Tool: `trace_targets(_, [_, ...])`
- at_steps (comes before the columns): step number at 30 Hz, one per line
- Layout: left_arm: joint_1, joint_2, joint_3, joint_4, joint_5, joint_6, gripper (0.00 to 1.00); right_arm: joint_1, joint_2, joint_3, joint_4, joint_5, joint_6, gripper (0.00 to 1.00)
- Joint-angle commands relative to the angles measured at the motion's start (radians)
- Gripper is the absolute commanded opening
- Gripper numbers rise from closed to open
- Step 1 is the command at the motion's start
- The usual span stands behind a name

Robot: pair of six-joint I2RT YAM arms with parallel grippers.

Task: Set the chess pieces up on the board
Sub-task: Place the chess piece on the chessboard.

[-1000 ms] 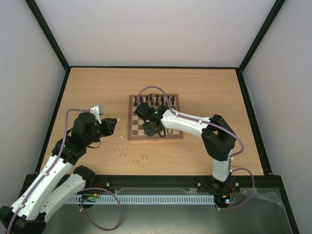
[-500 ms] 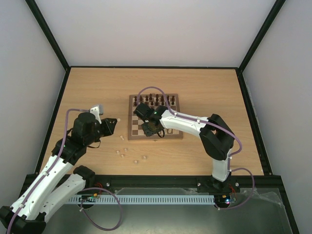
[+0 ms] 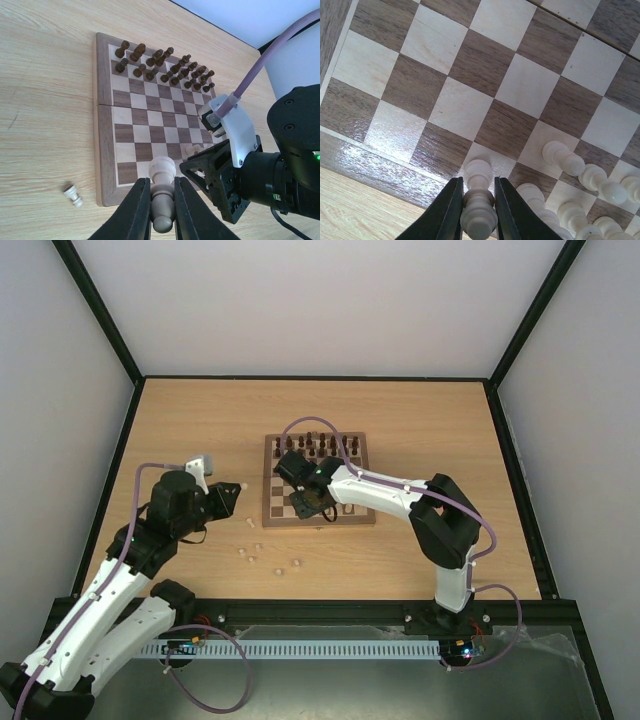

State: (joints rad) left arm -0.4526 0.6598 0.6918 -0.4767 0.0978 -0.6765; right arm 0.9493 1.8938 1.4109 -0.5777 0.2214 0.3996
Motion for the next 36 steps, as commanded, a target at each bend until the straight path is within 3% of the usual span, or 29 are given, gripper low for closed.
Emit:
trace_targets(1, [0.005,-0.001,-0.014,0.026,0.015,0.009,0.12,0.004,0.017,-0.005,-0.024,0.023,-0.007,0.19])
trace_targets(17, [0.005,0.011,-0.017,0.035,0.021,0.008,0.12,0.004,-0.02,-0.017,-0.008,-0.003,-0.007,0.3])
trace_targets(27, [0.005,0.094,0.042,0.006,0.059,0.031,0.12,0.005,-0.239,-0.046,0.044,-0.104,-0.011,0.43])
trace_targets(36, [-0.007,0.334,0.247,-0.152,0.113,0.097,0.12,0.003,-0.53,-0.206,0.084,-0.045,0.021,0.56])
